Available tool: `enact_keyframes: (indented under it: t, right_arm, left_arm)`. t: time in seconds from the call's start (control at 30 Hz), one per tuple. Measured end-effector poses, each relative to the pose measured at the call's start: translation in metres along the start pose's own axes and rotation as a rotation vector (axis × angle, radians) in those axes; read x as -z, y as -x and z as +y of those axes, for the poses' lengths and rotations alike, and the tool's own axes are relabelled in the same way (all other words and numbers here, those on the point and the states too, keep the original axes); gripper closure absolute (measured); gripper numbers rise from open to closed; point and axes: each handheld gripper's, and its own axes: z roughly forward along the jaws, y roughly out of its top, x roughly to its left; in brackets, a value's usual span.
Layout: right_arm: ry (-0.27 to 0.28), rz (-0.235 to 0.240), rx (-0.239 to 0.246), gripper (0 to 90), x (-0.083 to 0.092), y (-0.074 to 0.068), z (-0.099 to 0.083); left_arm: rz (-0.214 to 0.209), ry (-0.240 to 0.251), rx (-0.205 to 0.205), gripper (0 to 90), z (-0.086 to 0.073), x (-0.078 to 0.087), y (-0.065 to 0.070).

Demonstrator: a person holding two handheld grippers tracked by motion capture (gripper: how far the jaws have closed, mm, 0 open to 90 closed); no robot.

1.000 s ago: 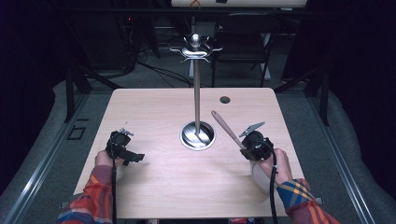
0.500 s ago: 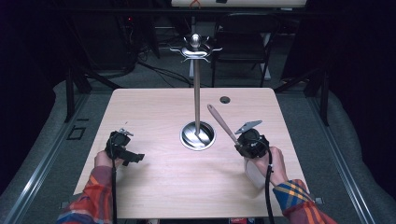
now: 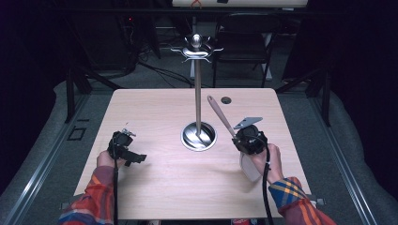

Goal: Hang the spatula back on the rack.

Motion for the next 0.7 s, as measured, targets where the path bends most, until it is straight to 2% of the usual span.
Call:
enact_keyframes:
  t: [0.2,0.23,0.5,0.7]
  right_arm:
    - [0.059,-0.016,-0.005,78.7,0.004,-0.004,0.01]
    - [0.084,-0.015,-0.006,78.7,0.006,-0.004,0.014]
    - [0.145,-0.025,-0.028,78.8,0.014,-0.003,0.022]
    - [0.169,-0.033,-0.054,78.7,0.02,0.001,0.027]
  left_arm:
    - [-0.001,-0.001,-0.003,0.4,0.0,0.0,0.0]
    - [-0.001,0.0,-0.001,0.4,0.0,0.0,0.0]
    - [0.001,-0.001,-0.002,0.4,0.0,0.0,0.0]
    - [-0.001,-0.003,-0.002,0.4,0.0,0.0,0.0]
